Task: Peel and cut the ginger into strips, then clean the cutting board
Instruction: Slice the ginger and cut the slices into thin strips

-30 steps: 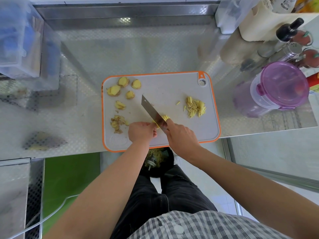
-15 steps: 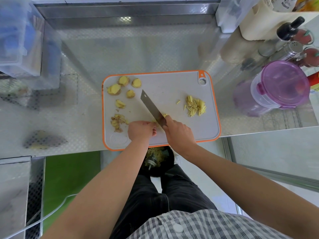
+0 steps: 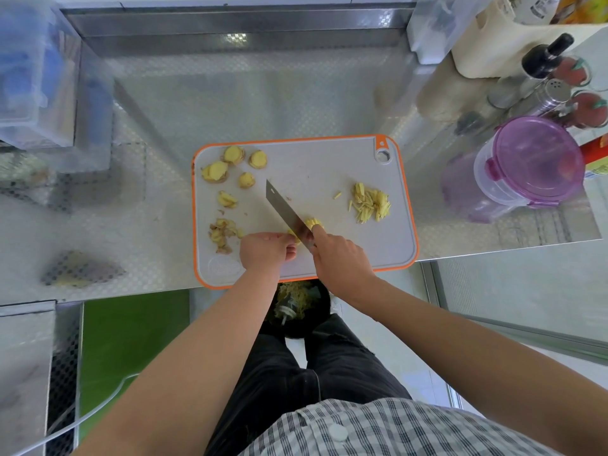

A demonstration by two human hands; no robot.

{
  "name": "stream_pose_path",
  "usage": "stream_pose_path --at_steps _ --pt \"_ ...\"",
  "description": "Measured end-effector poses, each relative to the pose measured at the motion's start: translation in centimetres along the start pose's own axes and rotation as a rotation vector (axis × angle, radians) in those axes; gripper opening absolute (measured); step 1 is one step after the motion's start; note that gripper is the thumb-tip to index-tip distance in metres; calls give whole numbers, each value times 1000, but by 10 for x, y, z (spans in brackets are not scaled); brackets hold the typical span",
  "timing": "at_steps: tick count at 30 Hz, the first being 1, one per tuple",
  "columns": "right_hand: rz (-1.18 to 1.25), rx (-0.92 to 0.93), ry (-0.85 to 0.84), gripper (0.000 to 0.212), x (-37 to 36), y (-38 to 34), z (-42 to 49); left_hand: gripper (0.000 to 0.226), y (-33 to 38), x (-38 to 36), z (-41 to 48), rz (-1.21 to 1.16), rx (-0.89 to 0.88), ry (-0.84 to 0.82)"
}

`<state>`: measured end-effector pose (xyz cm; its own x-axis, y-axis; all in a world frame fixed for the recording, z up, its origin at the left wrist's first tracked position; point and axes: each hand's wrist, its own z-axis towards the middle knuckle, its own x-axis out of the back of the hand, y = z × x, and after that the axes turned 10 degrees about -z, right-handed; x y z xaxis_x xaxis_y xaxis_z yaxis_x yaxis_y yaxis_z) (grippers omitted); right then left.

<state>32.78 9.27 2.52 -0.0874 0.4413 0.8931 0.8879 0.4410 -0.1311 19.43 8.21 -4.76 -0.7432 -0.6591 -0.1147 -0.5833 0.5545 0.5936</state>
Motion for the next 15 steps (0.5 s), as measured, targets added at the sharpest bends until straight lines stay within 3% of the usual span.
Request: stream_pose_path --at_steps 4,7,11,15 --pt "-6 -18 -6 11 -4 -3 7 24 4 -3 -9 27 -34 97" --pt "27 -11 5 13 -6 -2 8 35 7 -4 -12 -4 -23 94" --pt "66 -16 31 16 -3 3 3 17 9 -5 -17 22 -33 121" --pt "31 17 24 18 -1 4 -3 21 9 -5 -20 5 -38 112"
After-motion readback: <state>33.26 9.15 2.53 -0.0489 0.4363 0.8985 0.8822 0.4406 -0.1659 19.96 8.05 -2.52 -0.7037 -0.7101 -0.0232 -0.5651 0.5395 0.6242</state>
